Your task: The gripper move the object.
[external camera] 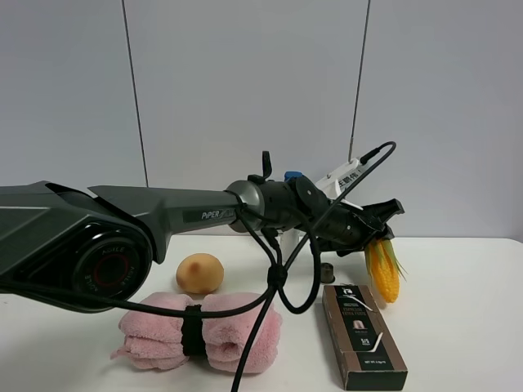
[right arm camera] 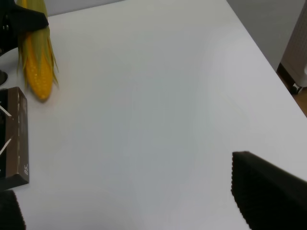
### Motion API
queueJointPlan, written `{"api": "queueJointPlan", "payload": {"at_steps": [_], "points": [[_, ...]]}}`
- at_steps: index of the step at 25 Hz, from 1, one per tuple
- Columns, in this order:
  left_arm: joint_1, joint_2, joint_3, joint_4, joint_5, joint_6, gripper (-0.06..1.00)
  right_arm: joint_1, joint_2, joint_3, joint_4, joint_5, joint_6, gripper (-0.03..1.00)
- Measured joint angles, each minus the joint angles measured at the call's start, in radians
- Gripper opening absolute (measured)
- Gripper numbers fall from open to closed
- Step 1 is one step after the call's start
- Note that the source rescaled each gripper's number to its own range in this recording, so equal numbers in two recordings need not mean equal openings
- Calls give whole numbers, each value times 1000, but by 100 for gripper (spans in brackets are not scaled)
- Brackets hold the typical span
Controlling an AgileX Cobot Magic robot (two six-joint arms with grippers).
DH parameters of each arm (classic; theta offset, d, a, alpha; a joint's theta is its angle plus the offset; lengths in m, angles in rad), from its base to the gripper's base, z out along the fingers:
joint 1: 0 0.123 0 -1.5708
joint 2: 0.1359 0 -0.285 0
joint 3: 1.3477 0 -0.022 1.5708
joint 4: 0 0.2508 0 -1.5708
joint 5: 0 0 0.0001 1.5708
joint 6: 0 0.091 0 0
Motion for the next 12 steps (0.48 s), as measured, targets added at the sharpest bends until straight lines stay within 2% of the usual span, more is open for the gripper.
{"api": "queueJointPlan", "payload": {"at_steps": [12], "points": [[3, 0, 0, 19, 14, 19, 22, 0, 0, 0, 0, 0, 0, 100]]}}
